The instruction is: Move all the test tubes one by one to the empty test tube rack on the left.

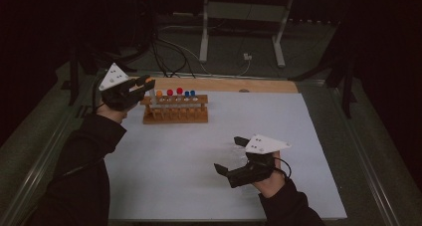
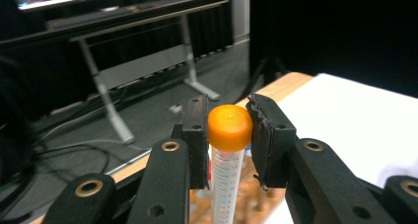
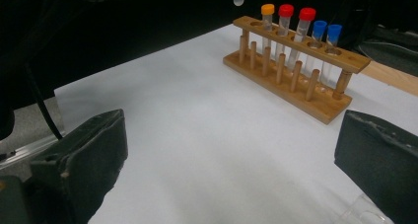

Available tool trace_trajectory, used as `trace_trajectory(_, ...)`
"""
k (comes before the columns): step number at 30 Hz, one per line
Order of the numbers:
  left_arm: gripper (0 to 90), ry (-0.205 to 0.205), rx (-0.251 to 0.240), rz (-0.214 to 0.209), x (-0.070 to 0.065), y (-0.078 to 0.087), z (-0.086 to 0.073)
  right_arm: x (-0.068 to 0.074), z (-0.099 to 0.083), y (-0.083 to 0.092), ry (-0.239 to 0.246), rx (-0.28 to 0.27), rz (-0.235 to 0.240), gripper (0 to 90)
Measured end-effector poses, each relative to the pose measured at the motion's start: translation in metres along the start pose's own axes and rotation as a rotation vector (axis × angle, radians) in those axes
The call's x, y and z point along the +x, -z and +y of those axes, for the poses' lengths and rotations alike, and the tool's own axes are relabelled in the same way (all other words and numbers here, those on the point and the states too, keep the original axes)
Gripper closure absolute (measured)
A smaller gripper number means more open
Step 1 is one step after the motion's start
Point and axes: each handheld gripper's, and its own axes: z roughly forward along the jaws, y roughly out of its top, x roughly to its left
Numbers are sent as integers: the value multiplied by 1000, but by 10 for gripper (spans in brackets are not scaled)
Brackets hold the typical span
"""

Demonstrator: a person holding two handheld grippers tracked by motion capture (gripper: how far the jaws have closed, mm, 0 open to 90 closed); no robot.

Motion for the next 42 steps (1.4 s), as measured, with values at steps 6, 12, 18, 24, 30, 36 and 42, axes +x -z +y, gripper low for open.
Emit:
trace_trajectory(6,719,56,-9,86,21,-14,-10,0,0,1,1,-1,-2,0)
trace_trajectory(12,719,95,5,126,30,-32,-26,-1,0,1,2,0,-1,0)
trace_trajectory(18,718,123,19,139,32,-43,-45,-3,-2,1,-2,1,-3,0)
trace_trajectory(24,718,141,45,139,32,-53,-61,-3,-3,0,-2,6,0,0)
trace_trajectory(30,718,147,84,140,29,-63,-73,-4,-3,0,-7,10,8,0)
trace_trajectory(36,718,148,110,143,28,-68,-81,-4,-3,0,-12,12,11,0)
trace_trajectory(42,718,135,142,146,26,-72,-88,-4,-4,0,-12,13,10,0)
